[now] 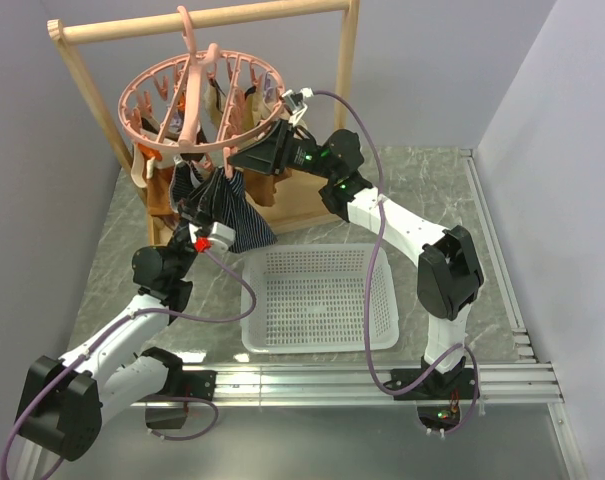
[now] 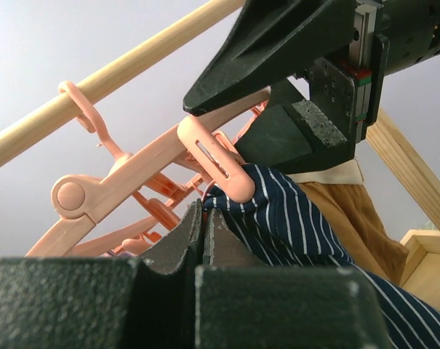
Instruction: Clip the underwear to the hanger
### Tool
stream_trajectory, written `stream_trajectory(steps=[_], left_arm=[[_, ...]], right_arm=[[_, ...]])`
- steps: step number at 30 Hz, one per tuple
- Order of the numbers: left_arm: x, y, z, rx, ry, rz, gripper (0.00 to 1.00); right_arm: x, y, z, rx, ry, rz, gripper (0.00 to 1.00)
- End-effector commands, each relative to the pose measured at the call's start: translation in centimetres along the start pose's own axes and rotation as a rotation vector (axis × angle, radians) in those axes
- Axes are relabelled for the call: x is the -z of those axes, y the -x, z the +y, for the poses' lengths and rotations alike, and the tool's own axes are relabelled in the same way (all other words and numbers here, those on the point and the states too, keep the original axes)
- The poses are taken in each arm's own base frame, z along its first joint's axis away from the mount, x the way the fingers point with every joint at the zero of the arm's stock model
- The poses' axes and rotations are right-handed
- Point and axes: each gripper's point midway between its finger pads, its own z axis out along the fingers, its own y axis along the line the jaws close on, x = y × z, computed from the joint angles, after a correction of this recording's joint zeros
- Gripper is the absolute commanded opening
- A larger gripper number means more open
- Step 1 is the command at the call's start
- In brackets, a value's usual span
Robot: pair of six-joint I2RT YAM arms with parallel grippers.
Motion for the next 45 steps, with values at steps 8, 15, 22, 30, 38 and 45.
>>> stream_trajectory(steps=[8, 15, 22, 30, 38, 45], left_arm=[[0.0, 0.5, -0.9, 0.012, -0.098, 0.021, 0.0], [1.4, -1.1, -4.2, 0.05, -0.289, 0.132, 0.24], [3.6, -1.4, -6.5, 0.156, -0.431, 0.234, 0.62], [6.3, 0.5, -7.2, 0.331, -0.522, 0.334, 0.9], [9.0, 1.5, -6.6, 0.602, -0.478, 0.574, 0.99], [10.3, 0.6, -4.6, 0.752, -0.335, 0.869, 0.99]], right_arm=[[0.5, 0.2, 0.7, 0.074, -0.039, 0.03, 0.78], [2.4, 0.2, -0.4, 0.111, -0.145, 0.055, 0.87], [5.6, -0.2, -1.5, 0.152, -0.264, 0.095, 0.93], [8.8, -1.4, -1.7, 0.184, -0.35, 0.136, 0.95], [12.7, -2.6, 0.0, 0.288, -0.425, 0.159, 0.95], [17.9, -3.5, 0.0, 0.408, -0.562, 0.163, 0.98]])
